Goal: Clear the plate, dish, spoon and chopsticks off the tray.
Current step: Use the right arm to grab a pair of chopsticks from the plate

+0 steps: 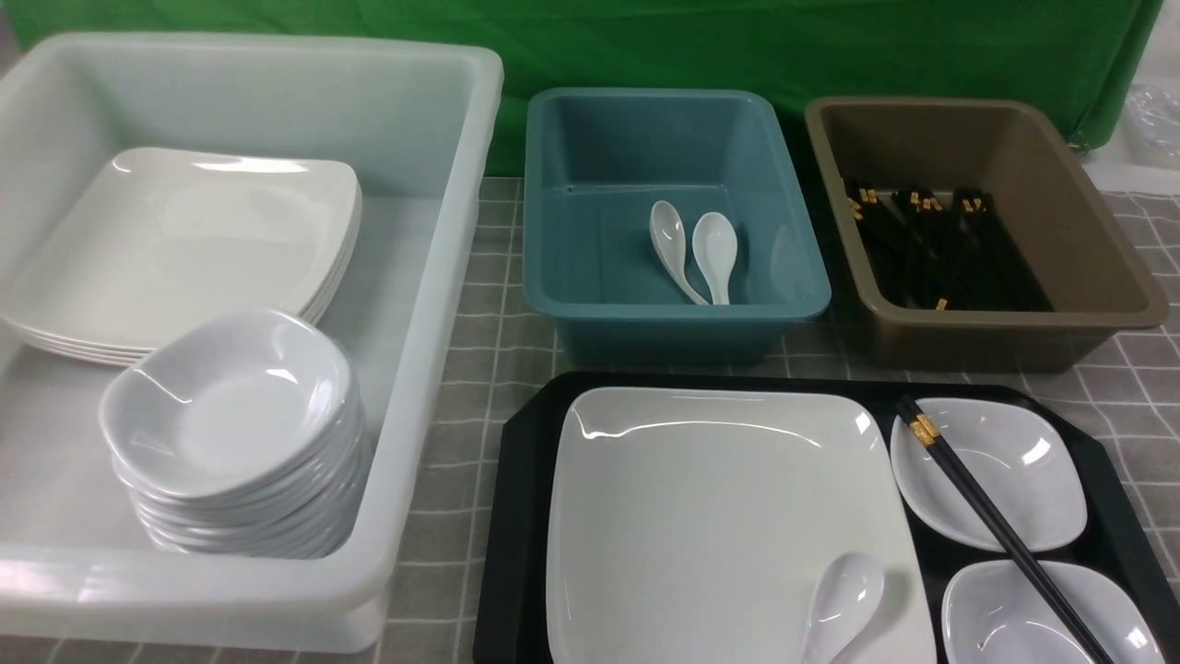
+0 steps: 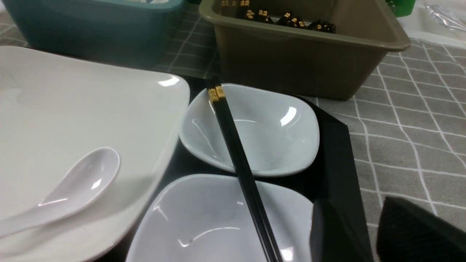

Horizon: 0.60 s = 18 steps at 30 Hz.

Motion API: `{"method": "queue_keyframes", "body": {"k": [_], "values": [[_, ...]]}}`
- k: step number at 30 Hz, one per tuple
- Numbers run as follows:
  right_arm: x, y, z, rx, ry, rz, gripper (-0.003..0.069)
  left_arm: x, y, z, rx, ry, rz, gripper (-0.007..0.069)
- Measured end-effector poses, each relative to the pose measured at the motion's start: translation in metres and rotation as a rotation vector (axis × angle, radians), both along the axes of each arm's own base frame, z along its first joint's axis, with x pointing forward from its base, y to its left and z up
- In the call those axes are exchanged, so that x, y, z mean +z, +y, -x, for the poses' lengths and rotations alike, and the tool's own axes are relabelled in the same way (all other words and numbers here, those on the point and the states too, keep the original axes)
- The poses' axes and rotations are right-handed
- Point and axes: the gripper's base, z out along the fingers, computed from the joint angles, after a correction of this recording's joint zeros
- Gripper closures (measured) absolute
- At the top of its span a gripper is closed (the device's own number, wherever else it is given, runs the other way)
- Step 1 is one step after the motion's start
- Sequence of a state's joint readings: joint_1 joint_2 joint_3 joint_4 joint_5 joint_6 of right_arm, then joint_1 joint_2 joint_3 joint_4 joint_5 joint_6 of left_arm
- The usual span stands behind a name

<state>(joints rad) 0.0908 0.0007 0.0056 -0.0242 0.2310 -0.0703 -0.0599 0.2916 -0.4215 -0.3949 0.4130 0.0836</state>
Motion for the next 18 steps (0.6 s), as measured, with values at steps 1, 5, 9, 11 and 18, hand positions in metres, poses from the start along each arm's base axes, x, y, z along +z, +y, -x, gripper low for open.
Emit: {"method": "queue_keyframes", "body": {"k": [1, 5, 9, 11, 18], "values": [[0.0, 0.0, 0.0, 0.0, 0.0, 0.0, 0.0421, 0.005, -0.006, -0.009, -0.073, 0.087, -0.066, 0.0615], [0.0, 0.0, 0.0, 0.0, 0.0, 0.0, 0.0421, 0.021, -0.021, -0.038, -0.228, 0.189, -0.191, 0.0615], [0.001, 0.0, 0.0, 0.0, -0.006, -0.001, 0.0421, 0.036, -0.044, -0.061, -0.364, 0.19, -0.234, 0.0615], [0.002, 0.0, -0.001, -0.001, -0.023, -0.007, 0.0421, 0.038, -0.052, -0.067, -0.404, 0.191, -0.24, 0.0615], [0.028, 0.001, -0.004, -0.043, -0.272, -0.423, 0.0421, 0.042, -0.065, -0.069, -0.471, 0.159, -0.256, 0.0615]]}}
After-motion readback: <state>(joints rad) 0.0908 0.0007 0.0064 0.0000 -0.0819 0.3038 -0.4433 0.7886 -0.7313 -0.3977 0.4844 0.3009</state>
